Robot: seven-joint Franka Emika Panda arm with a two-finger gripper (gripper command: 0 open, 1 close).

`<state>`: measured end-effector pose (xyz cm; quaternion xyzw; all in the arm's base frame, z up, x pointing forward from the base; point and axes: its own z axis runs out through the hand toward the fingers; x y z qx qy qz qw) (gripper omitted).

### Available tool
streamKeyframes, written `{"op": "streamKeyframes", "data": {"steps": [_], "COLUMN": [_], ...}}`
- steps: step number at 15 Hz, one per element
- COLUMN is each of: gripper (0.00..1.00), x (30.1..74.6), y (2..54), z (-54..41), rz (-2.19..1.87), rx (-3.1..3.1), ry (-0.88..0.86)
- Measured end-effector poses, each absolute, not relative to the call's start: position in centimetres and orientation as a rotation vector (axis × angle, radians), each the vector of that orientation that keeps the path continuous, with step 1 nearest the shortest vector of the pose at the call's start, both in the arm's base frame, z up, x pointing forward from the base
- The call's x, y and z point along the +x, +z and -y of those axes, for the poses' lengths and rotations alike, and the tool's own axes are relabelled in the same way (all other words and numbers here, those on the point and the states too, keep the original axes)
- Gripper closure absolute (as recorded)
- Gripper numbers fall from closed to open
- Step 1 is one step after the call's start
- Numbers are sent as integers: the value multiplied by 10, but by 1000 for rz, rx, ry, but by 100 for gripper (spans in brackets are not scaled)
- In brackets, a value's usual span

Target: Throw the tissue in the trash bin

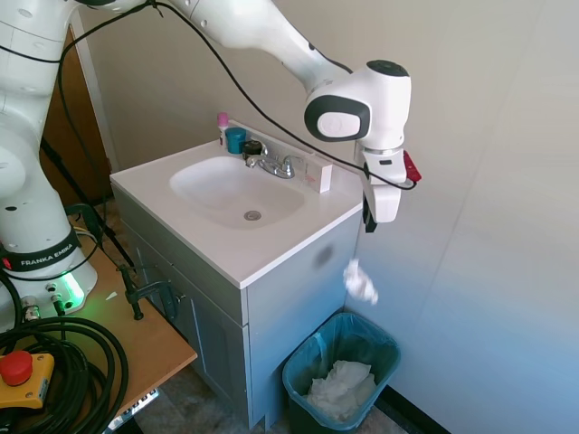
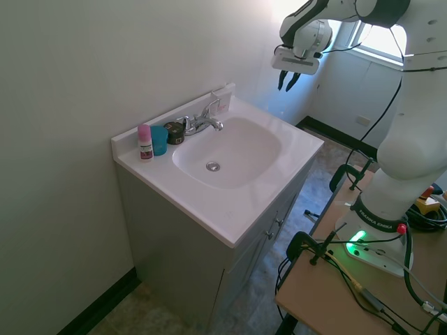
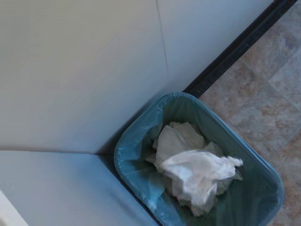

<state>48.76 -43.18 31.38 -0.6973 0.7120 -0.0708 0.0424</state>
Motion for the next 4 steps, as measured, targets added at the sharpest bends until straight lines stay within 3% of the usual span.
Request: {"op": "streamKeyframes", "data": {"steps": [4], "gripper": [0], "x": [483], "y": [356], "z": [416], "rz": [-2115], "rx": [-2160], "ry": [-281]}}
